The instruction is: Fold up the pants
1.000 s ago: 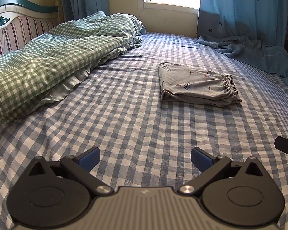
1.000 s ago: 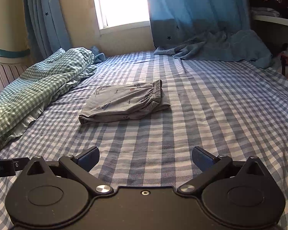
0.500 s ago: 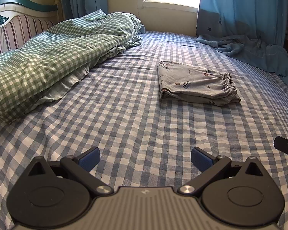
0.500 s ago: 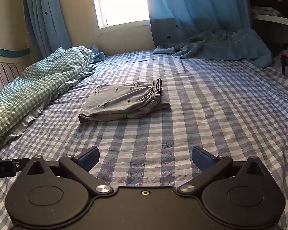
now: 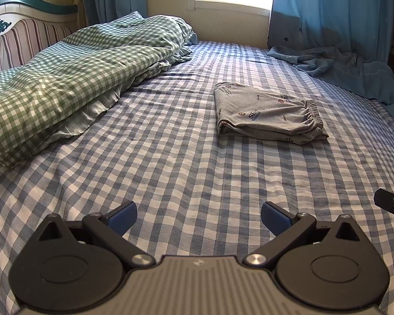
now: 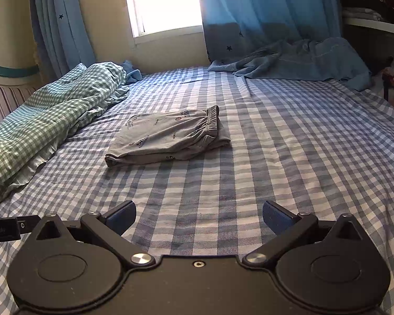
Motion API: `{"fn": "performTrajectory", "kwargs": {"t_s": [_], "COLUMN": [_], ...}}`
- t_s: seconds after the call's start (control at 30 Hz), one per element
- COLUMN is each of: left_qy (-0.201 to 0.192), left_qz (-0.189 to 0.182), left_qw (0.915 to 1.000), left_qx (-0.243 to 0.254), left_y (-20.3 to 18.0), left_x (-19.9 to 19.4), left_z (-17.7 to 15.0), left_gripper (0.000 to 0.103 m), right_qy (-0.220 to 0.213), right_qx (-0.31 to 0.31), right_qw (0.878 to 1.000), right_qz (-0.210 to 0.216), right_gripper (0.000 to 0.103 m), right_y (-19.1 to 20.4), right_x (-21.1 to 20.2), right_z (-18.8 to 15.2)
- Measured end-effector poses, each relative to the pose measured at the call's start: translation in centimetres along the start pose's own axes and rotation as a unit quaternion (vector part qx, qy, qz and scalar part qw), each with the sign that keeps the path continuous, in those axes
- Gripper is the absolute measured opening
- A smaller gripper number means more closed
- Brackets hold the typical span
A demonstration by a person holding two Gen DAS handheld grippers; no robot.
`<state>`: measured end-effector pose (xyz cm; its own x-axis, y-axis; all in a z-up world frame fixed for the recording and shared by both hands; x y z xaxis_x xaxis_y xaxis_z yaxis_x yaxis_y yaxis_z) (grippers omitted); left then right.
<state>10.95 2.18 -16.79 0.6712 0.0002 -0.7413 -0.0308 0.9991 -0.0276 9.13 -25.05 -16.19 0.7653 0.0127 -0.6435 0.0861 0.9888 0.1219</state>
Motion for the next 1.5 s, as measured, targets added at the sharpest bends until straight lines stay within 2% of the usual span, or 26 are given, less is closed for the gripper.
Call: {"fn": "performTrajectory", "kwargs": {"t_s": [1.27,1.5], "left_qy": [0.002,0.018], "left_qz": [-0.001,0.015], "left_qw": [1.0,0.9997], "left_qx": [0.0,-0.005], "left_y": [0.06,0.49], "left_x": [-0.16,-0.21], "left_z": [0.1,-0.2], "left_gripper": [0.103,0.103], "right_qy": [0.002,0.005], "right_qx": [-0.003,-0.003], "right_qw": [1.0,1.0], "right_qz": [0.0,-0.002], "right_gripper": [0.102,0.102], "right_y": [0.09,0.17], "right_x": [-0.13,-0.12], "right_z": [-0.19,-0.57]}}
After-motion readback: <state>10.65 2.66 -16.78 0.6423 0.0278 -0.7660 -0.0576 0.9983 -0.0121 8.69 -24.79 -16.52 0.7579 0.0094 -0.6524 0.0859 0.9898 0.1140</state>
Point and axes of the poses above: each gripper's, at about its wrist camera, not at the fingertips, and x roughly the way its jaws point, y to its left, z to its top, the point moved 3 cm from there along x, roughly the way its jaws point, and after that the axes turned 1 degree about y, right-handed, at the moved point
